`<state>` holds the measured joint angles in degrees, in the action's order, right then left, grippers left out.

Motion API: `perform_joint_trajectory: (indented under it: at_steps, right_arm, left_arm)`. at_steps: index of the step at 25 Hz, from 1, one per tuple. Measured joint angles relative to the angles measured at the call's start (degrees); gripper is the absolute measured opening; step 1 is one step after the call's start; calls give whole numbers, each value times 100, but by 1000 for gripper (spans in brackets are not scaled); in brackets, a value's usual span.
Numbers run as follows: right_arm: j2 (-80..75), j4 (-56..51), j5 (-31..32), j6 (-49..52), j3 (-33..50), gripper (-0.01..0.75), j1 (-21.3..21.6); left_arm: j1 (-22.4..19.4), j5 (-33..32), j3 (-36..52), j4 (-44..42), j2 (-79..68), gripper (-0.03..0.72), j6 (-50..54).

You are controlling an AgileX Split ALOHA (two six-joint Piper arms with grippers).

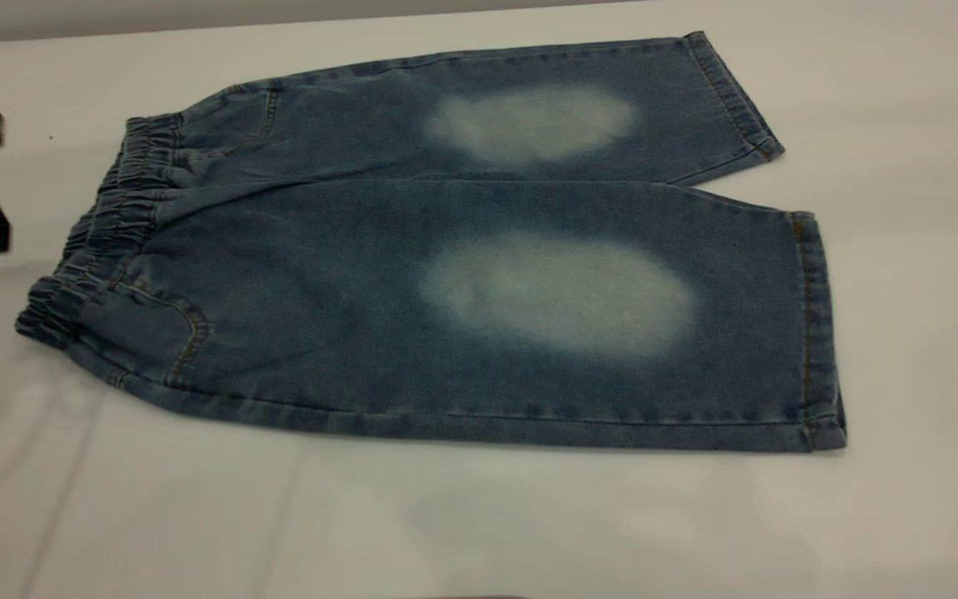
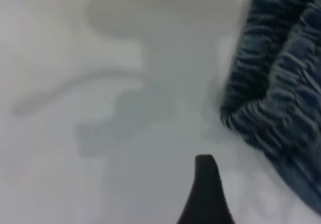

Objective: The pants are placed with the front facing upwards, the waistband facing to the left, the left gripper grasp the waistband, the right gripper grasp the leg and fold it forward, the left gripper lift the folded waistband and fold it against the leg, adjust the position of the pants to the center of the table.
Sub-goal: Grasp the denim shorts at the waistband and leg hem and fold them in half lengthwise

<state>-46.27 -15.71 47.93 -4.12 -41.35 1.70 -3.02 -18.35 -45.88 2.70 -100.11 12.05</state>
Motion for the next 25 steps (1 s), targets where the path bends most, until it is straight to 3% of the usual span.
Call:
perform_joint_trajectory:
  at_steps: [13, 25]
  right_arm:
    - [0, 0, -7, -25, 0, 528, 0]
    - [0, 0, -7, -100, 0, 528, 0]
  left_arm:
    - [165, 723, -44, 118, -1127, 493, 0]
    - [165, 826, -153, 95, -1319, 493, -108]
